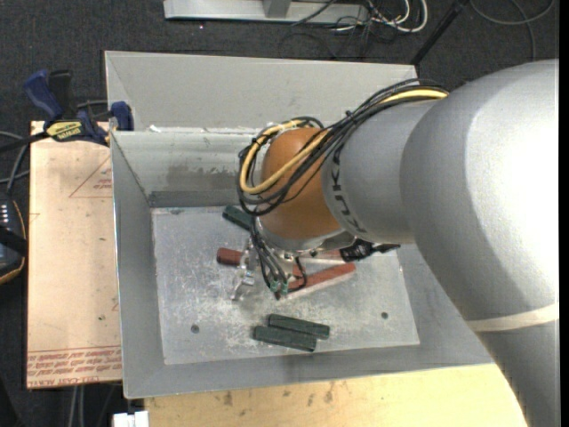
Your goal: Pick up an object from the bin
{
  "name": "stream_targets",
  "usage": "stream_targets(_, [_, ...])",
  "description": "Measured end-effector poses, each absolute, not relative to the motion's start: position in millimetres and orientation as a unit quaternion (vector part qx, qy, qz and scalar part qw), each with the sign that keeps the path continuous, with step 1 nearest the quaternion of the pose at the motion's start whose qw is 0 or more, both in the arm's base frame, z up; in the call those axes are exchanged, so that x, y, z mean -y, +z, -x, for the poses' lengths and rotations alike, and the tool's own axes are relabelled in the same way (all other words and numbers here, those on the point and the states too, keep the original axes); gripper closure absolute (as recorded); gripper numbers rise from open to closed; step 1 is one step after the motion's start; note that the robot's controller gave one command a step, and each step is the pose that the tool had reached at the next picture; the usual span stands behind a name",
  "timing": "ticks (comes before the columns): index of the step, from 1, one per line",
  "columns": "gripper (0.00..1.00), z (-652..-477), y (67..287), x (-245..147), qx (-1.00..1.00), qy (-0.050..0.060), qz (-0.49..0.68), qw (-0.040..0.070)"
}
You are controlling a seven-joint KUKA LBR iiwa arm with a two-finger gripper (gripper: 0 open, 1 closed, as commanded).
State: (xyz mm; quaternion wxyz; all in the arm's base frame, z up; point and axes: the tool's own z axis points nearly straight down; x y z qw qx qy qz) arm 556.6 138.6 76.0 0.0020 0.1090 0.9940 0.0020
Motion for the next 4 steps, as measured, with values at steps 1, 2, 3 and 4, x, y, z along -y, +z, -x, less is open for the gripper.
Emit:
stream_targets(1, [1.00, -571.5, 107, -135, -0.993, 0.001, -0.116, 0.000])
stream_targets(2, [0.00, -576.3, 127, -138, -0.993, 0.001, -0.121, 0.000])
stream_targets(3, [0.00, -575.3, 120, -140, -0.992, 0.000, -0.122, 0.000])
stream_targets(4, [0.00, -574.0, 114, -139, -0.992, 0.002, -0.127, 0.003])
